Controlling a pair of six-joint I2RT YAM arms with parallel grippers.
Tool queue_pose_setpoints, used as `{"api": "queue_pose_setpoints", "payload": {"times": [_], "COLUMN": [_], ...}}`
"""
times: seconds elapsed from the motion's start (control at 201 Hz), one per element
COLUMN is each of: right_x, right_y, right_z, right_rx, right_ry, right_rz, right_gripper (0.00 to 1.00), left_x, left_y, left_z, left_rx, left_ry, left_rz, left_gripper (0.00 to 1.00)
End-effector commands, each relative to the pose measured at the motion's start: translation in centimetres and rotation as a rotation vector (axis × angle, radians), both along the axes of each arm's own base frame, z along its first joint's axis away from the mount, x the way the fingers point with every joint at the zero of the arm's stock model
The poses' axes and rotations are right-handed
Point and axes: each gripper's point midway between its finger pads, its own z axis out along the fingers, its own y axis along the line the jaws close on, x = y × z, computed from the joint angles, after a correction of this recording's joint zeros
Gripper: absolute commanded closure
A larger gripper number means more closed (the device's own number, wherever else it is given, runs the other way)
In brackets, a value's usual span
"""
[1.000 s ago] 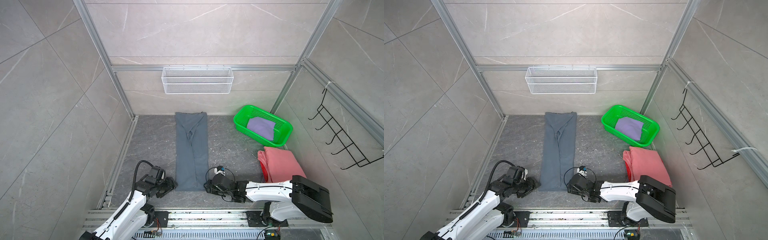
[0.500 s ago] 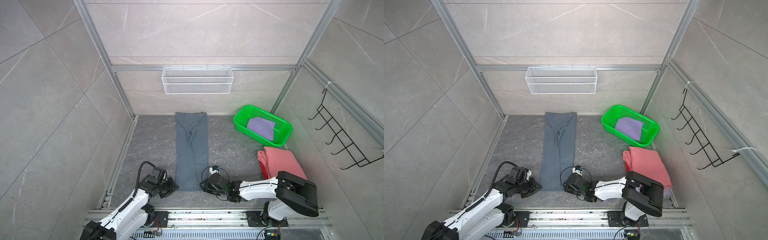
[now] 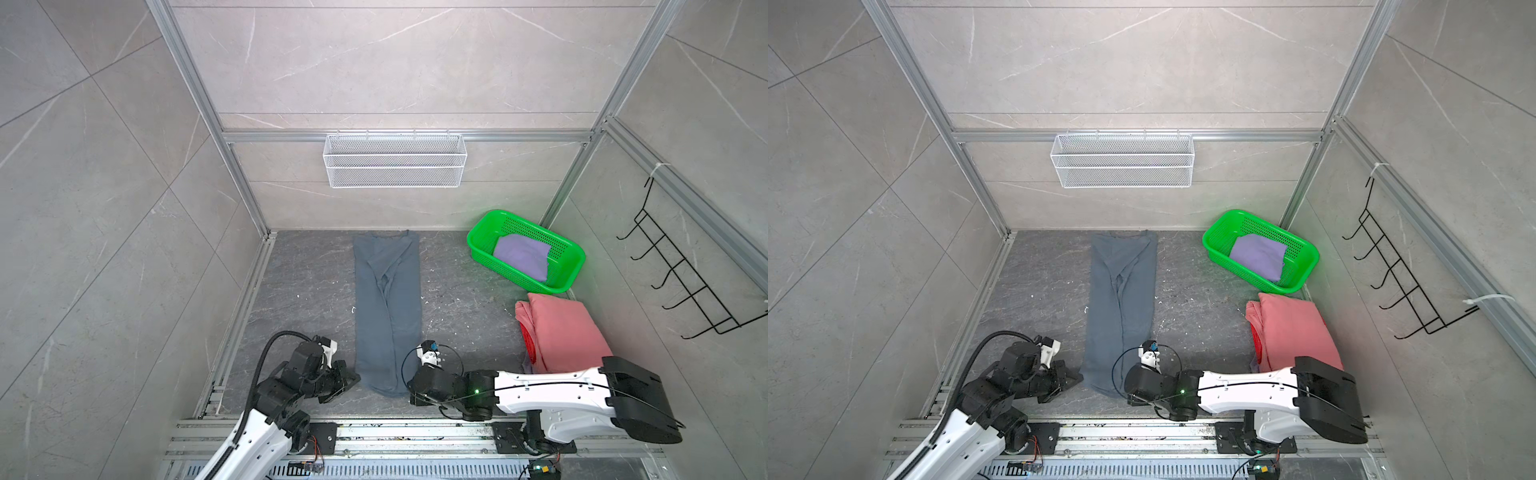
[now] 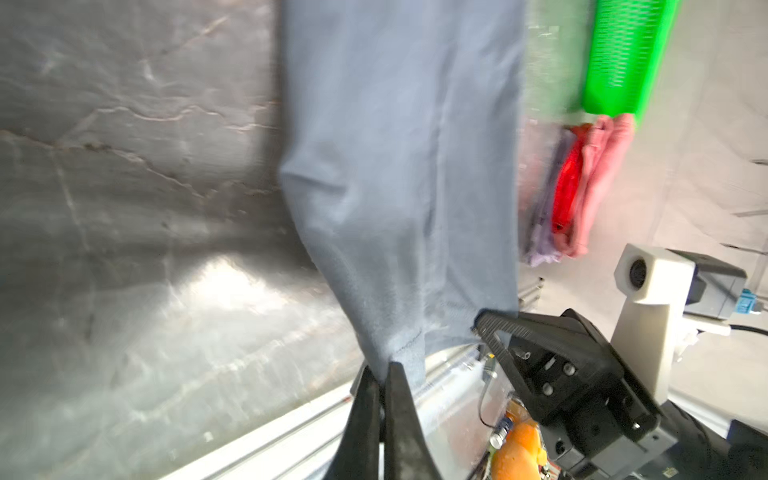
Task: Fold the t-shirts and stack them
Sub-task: 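Grasp the strip's near end corners with both grippers and lift, then fold the near end over toward the far end with both grippers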
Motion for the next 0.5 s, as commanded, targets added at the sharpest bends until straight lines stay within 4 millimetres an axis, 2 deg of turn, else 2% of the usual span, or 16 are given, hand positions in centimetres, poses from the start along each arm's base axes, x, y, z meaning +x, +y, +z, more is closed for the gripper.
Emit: {"api": "queue_pose_setpoints", "payload": {"times": [0.0, 0.065, 0.154, 0.249, 0.393, 0.498], "right_x": [1.8, 3.5, 6.4, 10.0, 15.3, 18.8], "right_y": [-2.4, -1.9, -1.4, -1.0, -0.7, -0.4], "right_z": [1.7, 3.4, 5.8, 7.6, 8.1, 7.1], "right_rx": [-0.106, -0.085, -0.074, -0.041, -0.016, -0.024], "right_ry": [-0.122, -0.195, -0.265, -0.304, -0.293, -0.27], "right_rz": [-0.069, -0.118, -0.174, -0.227, -0.246, -0.255], "right_gripper": [1.0, 1.0, 1.0, 1.0, 1.0, 0.99], "left_x": [0.2, 1.9, 5.5, 9.4, 15.4, 19.5], "left_y": [-0.2, -0.9, -2.5, -3.6, -3.7, -3.0], "left_z": [3.4, 5.0, 7.0, 7.5, 7.6, 7.2], "left_rx": [0.002, 0.007, 0.0, 0.079, 0.237, 0.318], "left_ry": [-0.045, -0.111, -0.216, -0.263, -0.321, -0.34], "left_rz": [-0.026, -0.048, -0.057, -0.067, -0.039, 0.012], "left_gripper": [1.0, 1.0, 1.0, 1.0, 1.0, 1.0]}}
